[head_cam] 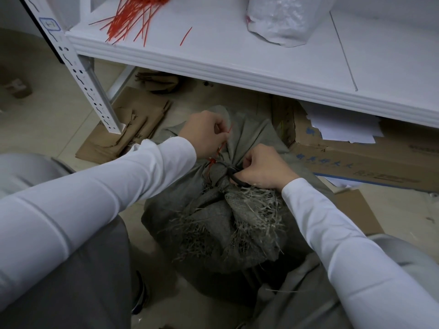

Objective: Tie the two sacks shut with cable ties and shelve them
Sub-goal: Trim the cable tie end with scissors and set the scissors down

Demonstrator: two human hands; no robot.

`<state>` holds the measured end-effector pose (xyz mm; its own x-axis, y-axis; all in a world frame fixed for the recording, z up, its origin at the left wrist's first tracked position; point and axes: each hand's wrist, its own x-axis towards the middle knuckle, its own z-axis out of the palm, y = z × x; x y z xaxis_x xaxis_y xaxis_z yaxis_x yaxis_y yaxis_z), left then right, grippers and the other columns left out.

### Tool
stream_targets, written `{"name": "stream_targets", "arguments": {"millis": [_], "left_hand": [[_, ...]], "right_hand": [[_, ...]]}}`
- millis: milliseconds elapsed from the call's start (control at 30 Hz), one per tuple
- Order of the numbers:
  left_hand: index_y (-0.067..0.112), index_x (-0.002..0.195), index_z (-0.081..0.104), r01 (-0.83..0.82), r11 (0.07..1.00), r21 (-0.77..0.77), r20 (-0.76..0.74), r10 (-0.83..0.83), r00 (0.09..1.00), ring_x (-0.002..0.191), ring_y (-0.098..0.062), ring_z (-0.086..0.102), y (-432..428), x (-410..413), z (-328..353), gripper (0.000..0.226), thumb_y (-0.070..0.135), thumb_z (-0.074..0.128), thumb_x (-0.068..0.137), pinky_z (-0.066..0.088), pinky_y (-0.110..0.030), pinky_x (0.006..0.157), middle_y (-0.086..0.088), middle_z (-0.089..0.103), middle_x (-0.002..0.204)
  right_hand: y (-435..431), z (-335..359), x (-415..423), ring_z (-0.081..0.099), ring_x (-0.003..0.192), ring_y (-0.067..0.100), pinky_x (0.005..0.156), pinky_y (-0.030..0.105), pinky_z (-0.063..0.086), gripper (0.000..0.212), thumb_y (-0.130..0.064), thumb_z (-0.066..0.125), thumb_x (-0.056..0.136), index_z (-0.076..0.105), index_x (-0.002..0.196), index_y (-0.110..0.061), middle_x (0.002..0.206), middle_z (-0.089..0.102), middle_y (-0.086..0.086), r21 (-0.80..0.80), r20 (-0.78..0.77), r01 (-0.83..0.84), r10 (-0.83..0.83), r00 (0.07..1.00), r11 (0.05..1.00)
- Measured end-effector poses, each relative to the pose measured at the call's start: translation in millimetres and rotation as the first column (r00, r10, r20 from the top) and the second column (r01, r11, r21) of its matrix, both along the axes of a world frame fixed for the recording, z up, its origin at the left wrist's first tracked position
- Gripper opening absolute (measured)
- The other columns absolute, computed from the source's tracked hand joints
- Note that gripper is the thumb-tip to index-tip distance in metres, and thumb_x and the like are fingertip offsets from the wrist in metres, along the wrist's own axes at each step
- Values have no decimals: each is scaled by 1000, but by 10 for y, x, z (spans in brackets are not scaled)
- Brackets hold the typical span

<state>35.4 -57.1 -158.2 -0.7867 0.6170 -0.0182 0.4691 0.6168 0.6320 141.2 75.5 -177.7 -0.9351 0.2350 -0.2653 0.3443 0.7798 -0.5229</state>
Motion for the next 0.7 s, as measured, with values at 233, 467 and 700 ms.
{"name": "stream_targets", "arguments": {"millis": [233, 467, 700], "left_hand": [[17, 76, 61, -4, 1000, 9, 62, 4, 998, 76, -19, 65, -19, -9, 67, 11, 14, 64, 86, 52, -28, 71, 3, 62, 71], [23, 65, 59, 43, 996, 79, 109, -52, 993, 61, -14, 67, -16, 73, 104, 25, 10, 65, 86, 54, -26, 60, 1, 67, 64], [14, 78, 65, 1, 997, 75, 56, -6, 998, 75, -19, 67, -16, 29, 107, 9, 10, 65, 86, 55, -30, 74, 1, 64, 69]], "right_hand": [[-34, -18, 1, 35, 50, 17, 51, 30, 28, 39, -44, 66, 53, 40, 48, -15, 47, 36, 0, -32, -8, 11, -12, 1000, 999], [-7, -9, -16, 41, 53, 18, 52, 31, 28, 37, -41, 74, 60, 50, 58, -13, 52, 44, 0, -75, 64, 31, -26, 998, 997], [-60, 31, 9, 36, 51, 18, 50, 31, 25, 40, -38, 72, 61, 43, 53, -12, 51, 38, 3, -26, 10, 17, -17, 1000, 1000]]}}
